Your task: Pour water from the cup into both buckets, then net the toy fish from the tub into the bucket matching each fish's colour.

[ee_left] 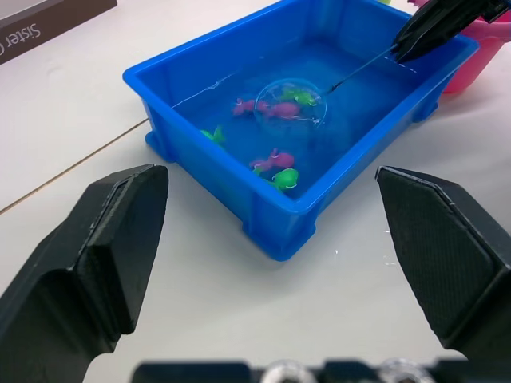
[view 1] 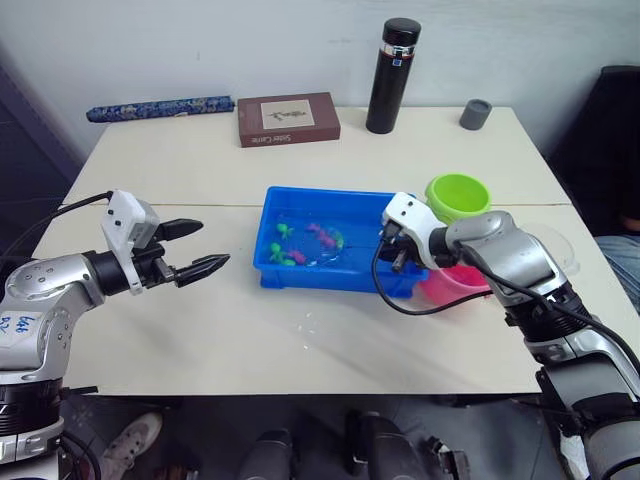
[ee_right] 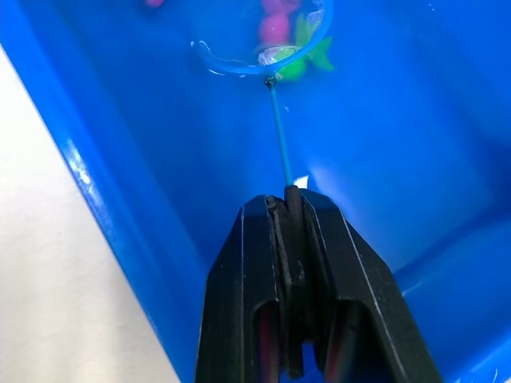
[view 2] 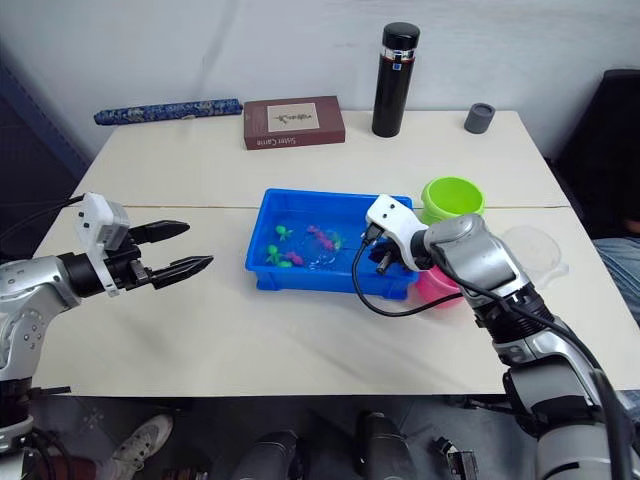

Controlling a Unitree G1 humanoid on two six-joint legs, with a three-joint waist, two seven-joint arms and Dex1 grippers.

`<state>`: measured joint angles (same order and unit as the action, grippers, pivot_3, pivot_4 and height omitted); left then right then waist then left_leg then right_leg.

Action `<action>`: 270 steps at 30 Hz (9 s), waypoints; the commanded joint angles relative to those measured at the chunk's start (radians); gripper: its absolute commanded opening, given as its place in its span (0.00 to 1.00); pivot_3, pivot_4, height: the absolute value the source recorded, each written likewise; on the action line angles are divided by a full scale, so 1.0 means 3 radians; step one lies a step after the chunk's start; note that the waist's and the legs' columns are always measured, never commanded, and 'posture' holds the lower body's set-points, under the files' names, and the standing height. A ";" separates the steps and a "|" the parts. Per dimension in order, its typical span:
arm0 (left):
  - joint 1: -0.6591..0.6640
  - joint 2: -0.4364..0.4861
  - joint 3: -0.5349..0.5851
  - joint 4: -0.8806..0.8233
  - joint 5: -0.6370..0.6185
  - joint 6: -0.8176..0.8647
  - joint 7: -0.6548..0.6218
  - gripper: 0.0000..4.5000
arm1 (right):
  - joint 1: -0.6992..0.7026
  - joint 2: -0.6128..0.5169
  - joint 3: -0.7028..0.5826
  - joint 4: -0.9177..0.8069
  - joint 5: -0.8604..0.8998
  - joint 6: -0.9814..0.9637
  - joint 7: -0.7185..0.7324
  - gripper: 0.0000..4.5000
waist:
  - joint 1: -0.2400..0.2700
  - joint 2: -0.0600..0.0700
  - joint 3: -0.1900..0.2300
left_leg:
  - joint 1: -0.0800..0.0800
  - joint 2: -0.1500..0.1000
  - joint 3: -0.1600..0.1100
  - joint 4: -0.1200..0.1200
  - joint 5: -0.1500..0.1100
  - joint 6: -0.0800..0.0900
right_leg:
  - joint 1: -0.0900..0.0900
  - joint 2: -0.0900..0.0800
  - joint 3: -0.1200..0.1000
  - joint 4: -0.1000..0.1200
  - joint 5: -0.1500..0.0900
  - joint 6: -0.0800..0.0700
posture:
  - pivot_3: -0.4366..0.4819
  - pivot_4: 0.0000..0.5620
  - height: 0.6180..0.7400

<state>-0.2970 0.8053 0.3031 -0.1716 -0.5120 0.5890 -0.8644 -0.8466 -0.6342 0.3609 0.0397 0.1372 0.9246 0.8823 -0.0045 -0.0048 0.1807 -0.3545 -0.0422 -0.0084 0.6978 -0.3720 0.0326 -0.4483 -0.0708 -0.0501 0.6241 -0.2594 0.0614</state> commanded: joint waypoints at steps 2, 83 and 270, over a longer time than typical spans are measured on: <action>-0.0041 0.0009 0.0064 -0.0081 -0.0077 -0.0019 0.0011 0.99 | 0.0080 -0.0280 -0.0284 -0.0613 0.0373 0.0128 0.0398 0.00 | 0.0010 0.0000 0.0000 | -0.0003 0.0000 -0.0002 -0.0001 0.0000 0.0000 | -0.0002 0.0000 -0.0001 -0.0003 0.0000 0.0000 | 0.48 0.27 0.99; -0.0070 0.0075 -0.0018 -0.0109 -0.0150 -0.0143 -0.0249 0.99 | 0.0216 -0.0696 -0.0824 -0.0600 0.0609 0.0671 0.0104 0.00 | 0.0012 0.0000 0.0000 | -0.0006 0.0000 -0.0008 -0.0004 -0.0001 0.0000 | 0.0001 -0.0002 -0.0006 -0.0015 0.0001 0.0001 | 0.48 0.27 0.99; 0.0001 -0.0320 -0.0111 -0.0479 -0.0322 -0.0086 -0.0008 0.99 | 0.0711 -0.0836 -0.1058 -0.1225 0.1639 0.0846 -0.0439 0.00 | 0.0017 -0.0002 -0.0001 | 0.0020 0.0016 0.0041 0.0000 -0.0016 0.0012 | 0.0007 0.0018 0.0042 -0.0009 0.0002 0.0003 | 0.48 0.27 0.99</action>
<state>-0.3033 0.7121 0.2353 -0.2549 -0.5781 0.5481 -0.8991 -0.6169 -0.8864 0.0477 -0.3085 0.6342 1.1680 0.7605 0.0007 -0.0055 0.1803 -0.3493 -0.0374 0.0034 0.6982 -0.3767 0.0361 -0.4466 -0.0655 -0.0379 0.6212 -0.2587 0.0626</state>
